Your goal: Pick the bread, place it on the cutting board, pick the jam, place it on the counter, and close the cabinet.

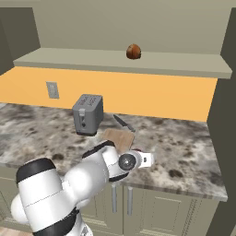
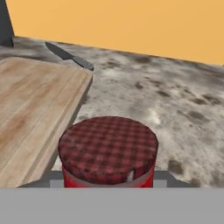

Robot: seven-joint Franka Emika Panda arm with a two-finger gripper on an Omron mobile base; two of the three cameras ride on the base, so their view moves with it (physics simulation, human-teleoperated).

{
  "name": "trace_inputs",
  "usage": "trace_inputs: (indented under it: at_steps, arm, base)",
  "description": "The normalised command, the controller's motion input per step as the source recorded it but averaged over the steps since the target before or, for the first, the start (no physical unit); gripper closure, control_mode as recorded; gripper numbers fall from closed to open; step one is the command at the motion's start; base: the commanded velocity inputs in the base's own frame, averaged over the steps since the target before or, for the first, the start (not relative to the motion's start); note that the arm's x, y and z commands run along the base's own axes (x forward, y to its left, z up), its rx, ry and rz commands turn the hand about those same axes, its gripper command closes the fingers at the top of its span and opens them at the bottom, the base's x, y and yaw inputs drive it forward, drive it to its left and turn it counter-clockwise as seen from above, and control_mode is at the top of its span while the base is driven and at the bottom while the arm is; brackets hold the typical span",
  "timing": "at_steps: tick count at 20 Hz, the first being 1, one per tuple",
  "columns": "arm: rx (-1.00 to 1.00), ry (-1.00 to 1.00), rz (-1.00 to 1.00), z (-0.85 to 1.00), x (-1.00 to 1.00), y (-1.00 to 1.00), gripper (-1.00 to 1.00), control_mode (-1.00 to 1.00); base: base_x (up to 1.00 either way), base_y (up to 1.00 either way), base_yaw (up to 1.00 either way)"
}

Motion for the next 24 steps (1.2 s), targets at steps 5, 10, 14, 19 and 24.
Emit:
trace_inputs:
  at_steps: [5, 10, 14, 19, 24]
  arm:
    - [0.00, 0.01, 0.00, -0.21, 0.04, 0.00, 1.00, -1.00]
    - [0.00, 0.00, 0.00, -0.27, 0.04, 0.00, 1.00, -1.00]
    - [0.00, 0.00, 0.00, -0.27, 0.06, 0.00, 1.00, -1.00]
    - [0.00, 0.00, 0.00, -0.18, 0.05, 0.00, 1.00, -1.00]
    - [0.00, 0.00, 0.00, -0.16, 0.12, 0.00, 1.00, -1.00]
  base:
    - [0.00, 0.00, 0.00]
    - [0.00, 0.00, 0.00]
    - [0.00, 0.00, 0.00]
    - [0.00, 0.00, 0.00]
    - [0.00, 0.00, 0.00]
